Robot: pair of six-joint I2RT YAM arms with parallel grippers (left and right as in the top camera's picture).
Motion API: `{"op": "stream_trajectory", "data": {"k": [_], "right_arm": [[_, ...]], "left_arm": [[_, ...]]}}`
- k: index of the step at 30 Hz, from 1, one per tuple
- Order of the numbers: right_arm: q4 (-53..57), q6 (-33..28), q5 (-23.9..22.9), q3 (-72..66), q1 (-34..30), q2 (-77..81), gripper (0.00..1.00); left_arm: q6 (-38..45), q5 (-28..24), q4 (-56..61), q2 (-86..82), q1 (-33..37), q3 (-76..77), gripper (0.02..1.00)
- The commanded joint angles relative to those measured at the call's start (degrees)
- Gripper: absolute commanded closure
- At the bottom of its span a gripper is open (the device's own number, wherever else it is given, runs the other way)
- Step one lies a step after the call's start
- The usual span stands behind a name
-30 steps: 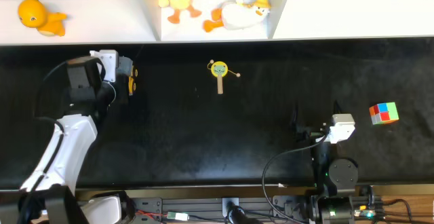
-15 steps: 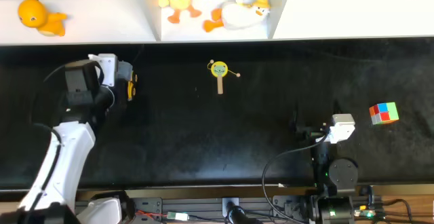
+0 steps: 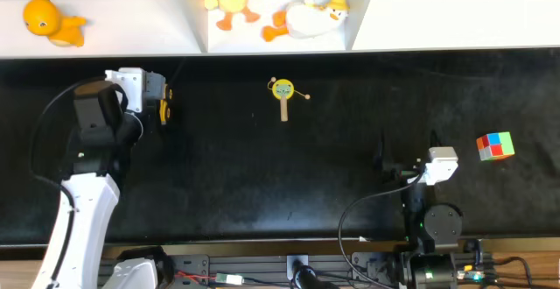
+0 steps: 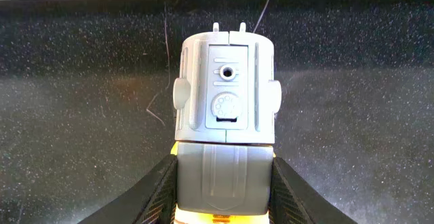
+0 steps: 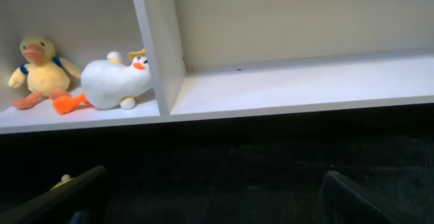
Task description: Store Toys
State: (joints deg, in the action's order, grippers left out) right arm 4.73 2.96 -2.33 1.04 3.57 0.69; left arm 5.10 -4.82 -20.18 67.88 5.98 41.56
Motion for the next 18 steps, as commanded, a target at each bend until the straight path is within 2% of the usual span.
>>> {"op": "stream_trajectory", "data": {"k": [1, 18], "right_arm": [[-0.2, 0.0, 0.3, -0.7, 0.3, -0.5, 0.005], [-0.2, 0.0, 0.3, -0.7, 0.3, -0.5, 0.005]], "left_arm": [[0.7, 0.5, 0.3, -1.1, -0.2, 0.7, 0.691], [0.7, 0.5, -0.1, 3.5, -0.2, 9.7, 0.695]]}}
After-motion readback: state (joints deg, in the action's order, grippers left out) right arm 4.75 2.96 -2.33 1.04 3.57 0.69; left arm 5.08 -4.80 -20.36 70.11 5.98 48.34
